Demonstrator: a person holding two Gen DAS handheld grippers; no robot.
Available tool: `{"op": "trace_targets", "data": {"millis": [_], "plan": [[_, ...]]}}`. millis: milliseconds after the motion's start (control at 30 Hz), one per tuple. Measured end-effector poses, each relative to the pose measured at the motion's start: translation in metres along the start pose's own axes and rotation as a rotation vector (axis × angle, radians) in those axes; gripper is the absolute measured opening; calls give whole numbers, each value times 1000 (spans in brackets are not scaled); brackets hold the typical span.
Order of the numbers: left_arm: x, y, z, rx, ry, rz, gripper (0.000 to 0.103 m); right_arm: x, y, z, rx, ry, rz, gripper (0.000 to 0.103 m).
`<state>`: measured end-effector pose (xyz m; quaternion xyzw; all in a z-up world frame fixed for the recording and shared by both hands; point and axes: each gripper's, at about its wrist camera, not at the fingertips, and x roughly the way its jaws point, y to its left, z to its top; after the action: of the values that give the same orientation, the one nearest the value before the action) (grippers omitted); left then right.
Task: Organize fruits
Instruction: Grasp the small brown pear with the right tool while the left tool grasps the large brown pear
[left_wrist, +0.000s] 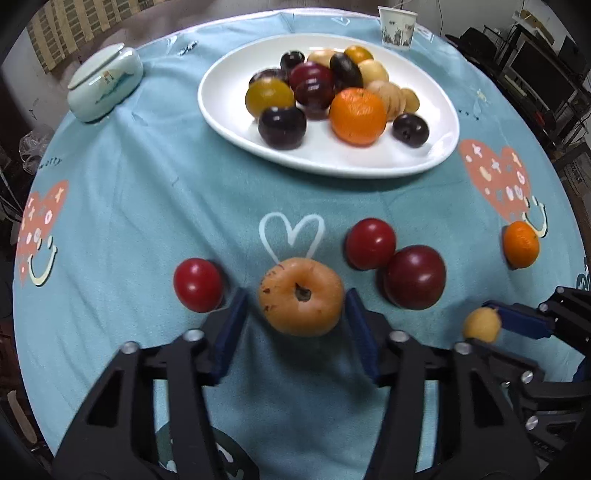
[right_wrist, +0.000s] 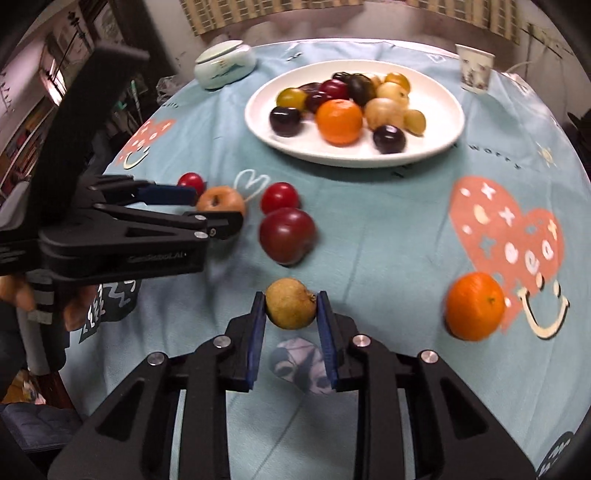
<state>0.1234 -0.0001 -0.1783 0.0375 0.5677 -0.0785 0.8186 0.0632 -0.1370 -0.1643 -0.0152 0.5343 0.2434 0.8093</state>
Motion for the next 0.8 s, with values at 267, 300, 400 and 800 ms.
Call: {"op": "trace_targets", "data": {"millis": [267,300,400,800], "plan": [[-15,-1,-11,7,-33,18,47,9,13,-6,-16,19,19,28],[-20,-1,-13,7,-38,16,47,9,15,-7,-21,21,22,28],[-32,-6,-20,15,-51,25,47,8,20,-10,-30,26,25,28],[-81,-29,-51,66,-128,24,47,-12,39,-31,-58,8,39,28]]}}
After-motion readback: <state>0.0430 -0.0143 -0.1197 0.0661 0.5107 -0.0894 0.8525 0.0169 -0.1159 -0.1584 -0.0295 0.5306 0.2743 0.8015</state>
